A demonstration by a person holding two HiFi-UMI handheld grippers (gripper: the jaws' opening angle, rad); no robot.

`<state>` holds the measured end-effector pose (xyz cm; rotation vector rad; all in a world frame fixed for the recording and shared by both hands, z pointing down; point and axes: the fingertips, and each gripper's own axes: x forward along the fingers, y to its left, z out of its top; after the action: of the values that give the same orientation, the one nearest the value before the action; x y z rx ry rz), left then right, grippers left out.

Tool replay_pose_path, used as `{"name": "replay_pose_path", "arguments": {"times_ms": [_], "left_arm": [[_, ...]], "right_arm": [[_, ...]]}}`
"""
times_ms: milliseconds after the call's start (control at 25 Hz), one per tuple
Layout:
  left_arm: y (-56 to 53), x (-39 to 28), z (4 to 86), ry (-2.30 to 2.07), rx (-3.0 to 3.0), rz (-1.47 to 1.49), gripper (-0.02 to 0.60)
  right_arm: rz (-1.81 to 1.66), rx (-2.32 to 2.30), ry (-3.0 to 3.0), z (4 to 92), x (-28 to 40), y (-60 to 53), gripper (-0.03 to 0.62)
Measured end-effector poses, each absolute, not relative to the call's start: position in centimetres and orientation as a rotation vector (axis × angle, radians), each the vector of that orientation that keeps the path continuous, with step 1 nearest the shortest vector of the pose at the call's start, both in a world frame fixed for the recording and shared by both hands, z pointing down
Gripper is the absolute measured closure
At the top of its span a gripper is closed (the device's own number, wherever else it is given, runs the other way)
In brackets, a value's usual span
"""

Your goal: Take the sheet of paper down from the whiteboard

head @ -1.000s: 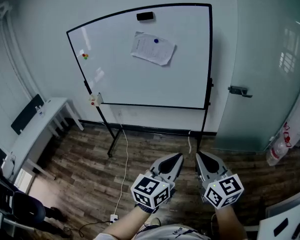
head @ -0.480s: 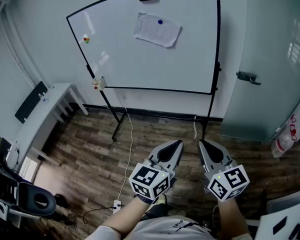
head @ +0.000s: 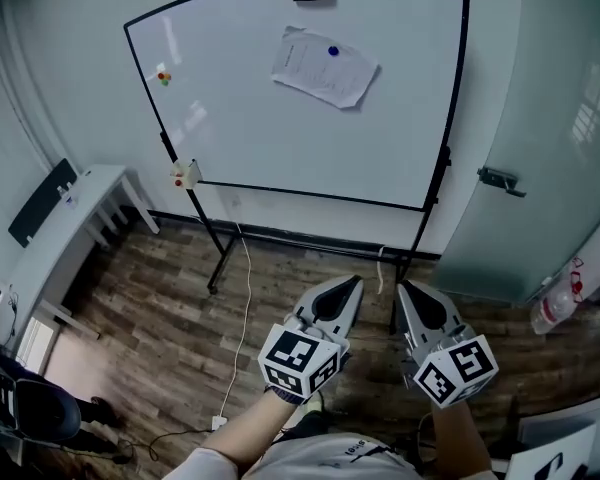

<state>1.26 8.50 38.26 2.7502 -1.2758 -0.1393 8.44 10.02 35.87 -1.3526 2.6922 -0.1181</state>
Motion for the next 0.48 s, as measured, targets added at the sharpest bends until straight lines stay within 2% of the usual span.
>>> {"name": "replay_pose_path", "arguments": {"times_ms": [480], "left_arm": [[-5.0, -5.1, 35.4, -1.234, 2.854, -0.176, 0.568]], "right_arm": [[-0.073, -1.415, 2.646, 34.2, 1.9, -3.0, 0.581]]}}
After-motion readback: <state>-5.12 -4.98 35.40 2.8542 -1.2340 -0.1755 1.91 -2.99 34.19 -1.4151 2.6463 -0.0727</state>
